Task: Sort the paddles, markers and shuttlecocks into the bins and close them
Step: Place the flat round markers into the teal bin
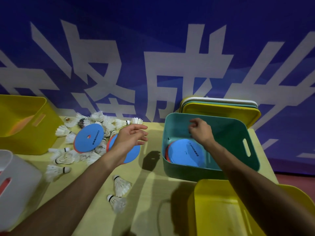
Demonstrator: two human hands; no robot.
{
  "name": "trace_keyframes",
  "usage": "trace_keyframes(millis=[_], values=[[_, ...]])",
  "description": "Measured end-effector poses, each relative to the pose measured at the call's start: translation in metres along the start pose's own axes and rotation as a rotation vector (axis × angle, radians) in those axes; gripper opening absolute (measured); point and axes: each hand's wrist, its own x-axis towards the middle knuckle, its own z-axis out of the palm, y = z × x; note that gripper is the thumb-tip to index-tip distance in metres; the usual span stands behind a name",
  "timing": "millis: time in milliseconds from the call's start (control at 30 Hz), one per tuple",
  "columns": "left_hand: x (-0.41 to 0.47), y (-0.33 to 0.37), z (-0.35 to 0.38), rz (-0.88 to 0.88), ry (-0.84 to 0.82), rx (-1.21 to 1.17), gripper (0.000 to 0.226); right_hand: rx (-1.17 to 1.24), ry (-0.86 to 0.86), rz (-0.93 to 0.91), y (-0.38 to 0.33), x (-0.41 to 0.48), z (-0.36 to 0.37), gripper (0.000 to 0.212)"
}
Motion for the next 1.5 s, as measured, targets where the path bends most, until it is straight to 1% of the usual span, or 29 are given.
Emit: trace_keyframes(millis=[133,233,333,533,633,733,867,967,1033,1100,1267,1333,1400,1500], values=[[0.009,-0.008,-0.033,-0.011,0.053,0.004,0.016,0.185,-0.015,-0.112,-0.059,-0.009,0.029,0.029],[0.018,-0.019,-0.062,-0.034,0.096,-0.044,0.017,0.213,-0.1,-0.184,-0.102,-0.016,0.066,0.03],[0.027,-0.04,-0.099,-0.071,0.137,-0.066,0.017,0.135,-0.173,-0.169,-0.122,-0.021,0.116,0.031],[0.049,-0.076,-0.187,-0.137,0.275,-0.104,0.016,-0.075,-0.326,-0.039,-0.126,-0.022,0.212,0.035],[0.056,-0.095,-0.223,-0.156,0.269,-0.107,0.014,-0.161,-0.384,0.029,-0.122,-0.021,0.251,0.04],[0.069,-0.115,-0.249,-0.208,0.254,-0.1,0.014,-0.262,-0.403,0.072,-0.116,-0.02,0.282,0.05],[0.091,-0.139,-0.267,-0.278,0.219,-0.049,0.016,-0.358,-0.381,0.146,-0.103,-0.019,0.316,0.064],[0.104,-0.15,-0.274,-0.326,0.138,0.014,0.032,-0.47,-0.356,0.149,-0.092,-0.025,0.336,0.074],[0.111,-0.155,-0.277,-0.356,0.097,0.052,0.042,-0.445,-0.335,0.179,-0.086,-0.03,0.347,0.078],[0.118,-0.159,-0.278,-0.387,0.069,0.08,0.048,-0.434,-0.309,0.183,-0.079,-0.033,0.356,0.079],[0.129,-0.17,-0.276,-0.431,0.088,0.069,0.055,-0.517,-0.269,0.154,-0.075,-0.032,0.359,0.074],[0.129,-0.171,-0.274,-0.438,0.087,0.041,0.051,-0.563,-0.279,0.136,-0.074,-0.033,0.359,0.072],[0.129,-0.17,-0.272,-0.436,0.101,-0.012,0.039,-0.583,-0.295,0.123,-0.074,-0.033,0.359,0.07],[0.128,-0.163,-0.27,-0.411,0.179,-0.125,0.033,-0.536,-0.319,0.136,-0.074,-0.033,0.355,0.062]])
